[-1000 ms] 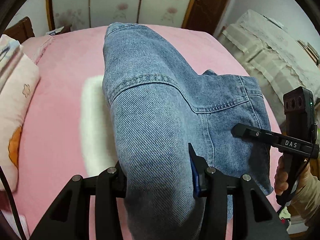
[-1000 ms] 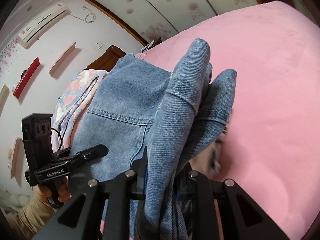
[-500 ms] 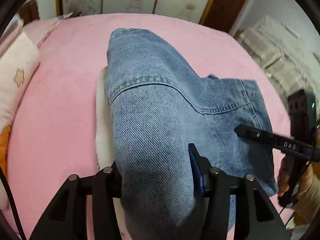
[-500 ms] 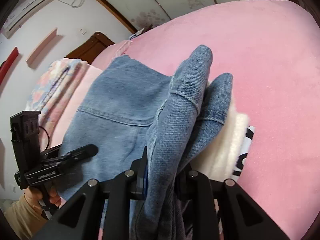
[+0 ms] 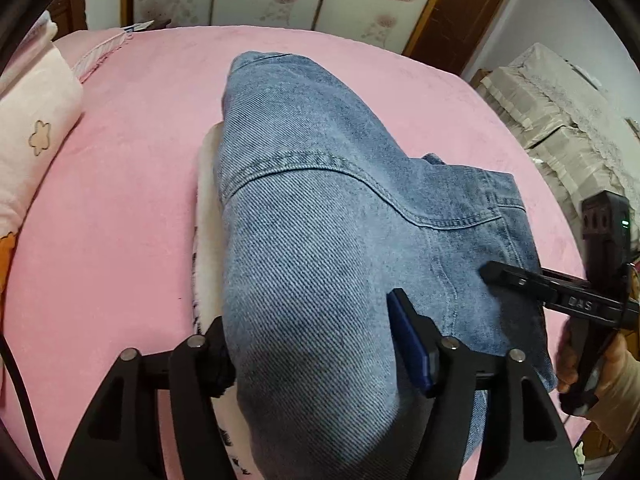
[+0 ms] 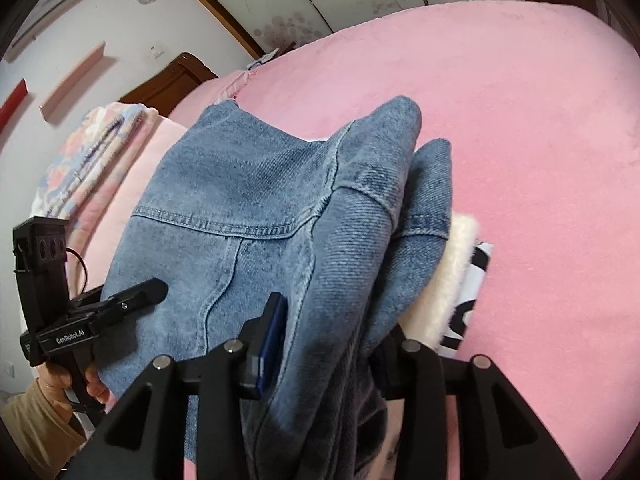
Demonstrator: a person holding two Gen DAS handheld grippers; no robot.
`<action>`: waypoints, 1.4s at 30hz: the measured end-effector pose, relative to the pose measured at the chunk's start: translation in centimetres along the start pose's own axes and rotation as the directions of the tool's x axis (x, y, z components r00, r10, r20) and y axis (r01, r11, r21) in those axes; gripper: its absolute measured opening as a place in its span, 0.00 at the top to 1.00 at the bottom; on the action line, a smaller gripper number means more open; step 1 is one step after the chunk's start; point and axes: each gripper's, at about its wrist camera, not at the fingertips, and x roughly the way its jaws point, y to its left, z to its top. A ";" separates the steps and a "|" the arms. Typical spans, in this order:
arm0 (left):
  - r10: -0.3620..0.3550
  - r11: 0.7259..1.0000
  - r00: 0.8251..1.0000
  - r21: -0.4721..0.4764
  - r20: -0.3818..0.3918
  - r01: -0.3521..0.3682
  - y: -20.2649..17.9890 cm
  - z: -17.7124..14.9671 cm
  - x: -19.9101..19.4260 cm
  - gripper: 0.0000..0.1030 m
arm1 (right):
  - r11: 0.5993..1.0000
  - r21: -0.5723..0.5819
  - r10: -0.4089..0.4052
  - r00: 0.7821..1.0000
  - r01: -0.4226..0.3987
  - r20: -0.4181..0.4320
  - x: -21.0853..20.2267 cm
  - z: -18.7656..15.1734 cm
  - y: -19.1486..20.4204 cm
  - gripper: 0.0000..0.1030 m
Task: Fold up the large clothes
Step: 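Lift the denim bundle with both grippers and carry it onto the cream clothes stack, then lower the denim bundle onto the stack and open both grippers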
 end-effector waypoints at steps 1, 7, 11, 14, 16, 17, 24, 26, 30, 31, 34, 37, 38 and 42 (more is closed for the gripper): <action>0.017 1.000 1.000 -0.003 -0.002 -0.017 -0.1 0.1 -0.1 0.30 | 1.000 -0.009 -0.029 1.000 0.029 -0.008 -0.4 0.0 0.3 0.58; 0.136 0.990 0.991 0.028 0.016 -0.136 -2.3 0.1 -3.0 0.30 | 0.987 -0.080 -0.136 0.991 0.136 0.000 -4.0 -0.5 1.9 0.58; 0.172 0.983 0.982 0.049 0.075 -0.176 -4.3 -0.4 -6.2 0.30 | 0.981 -0.107 -0.158 0.985 0.165 0.063 -7.2 -1.3 3.8 0.58; 0.178 0.981 0.977 0.058 0.114 -0.185 -6.1 -1.2 -8.3 0.32 | 0.981 -0.124 -0.137 0.984 0.151 0.117 -9.0 -2.0 5.4 0.58; 0.156 0.984 0.978 0.069 0.142 -0.167 -7.2 -1.7 -9.1 0.39 | 0.983 -0.138 -0.103 0.984 0.124 0.147 -9.6 -2.4 6.5 0.58; 0.144 0.985 0.979 0.071 0.145 -0.156 -7.5 -1.9 -9.2 0.46 | 0.984 -0.144 -0.084 0.985 0.106 0.153 -9.6 -2.5 7.1 0.58; 0.137 0.989 0.990 0.058 0.041 -0.139 -7.3 -2.9 -5.3 0.82 | 0.976 -0.180 -0.107 0.989 0.124 0.104 -5.9 -4.2 7.9 0.74; 0.119 0.993 0.992 0.019 0.042 -0.120 -5.7 -3.0 -4.7 0.90 | 0.970 -0.156 -0.175 0.981 0.185 0.080 -4.4 -4.5 6.4 0.76; 0.045 0.996 0.999 -0.077 0.020 -0.043 -3.5 -3.0 -3.7 0.99 | 0.971 -0.104 -0.212 0.977 0.214 0.032 -2.6 -5.2 3.1 1.00; 0.031 0.996 0.999 -0.089 0.022 -0.029 -3.3 -3.0 -3.6 0.99 | 0.977 -0.084 -0.194 0.981 0.196 0.028 -2.5 -5.3 2.5 1.00; 0.068 0.996 0.997 -0.066 0.030 -0.066 -3.9 -3.0 -3.6 0.99 | 0.976 -0.074 -0.203 0.979 0.205 0.033 -2.3 -5.2 2.4 1.00; 0.084 0.994 0.996 -0.069 0.029 -0.082 -4.1 -3.1 -3.6 0.99 | 0.966 -0.090 -0.240 0.970 0.242 0.035 -2.3 -5.3 3.1 1.00; 0.083 0.994 0.996 -0.074 0.028 -0.080 -4.0 -3.1 -3.7 0.99 | 0.966 -0.085 -0.241 0.970 0.243 0.030 -2.3 -5.4 3.2 1.00; 0.074 0.993 0.997 -0.095 0.006 -0.073 -4.3 -3.0 -4.4 0.97 | 0.972 -0.048 -0.229 0.973 0.229 0.009 -3.5 -5.4 3.4 0.97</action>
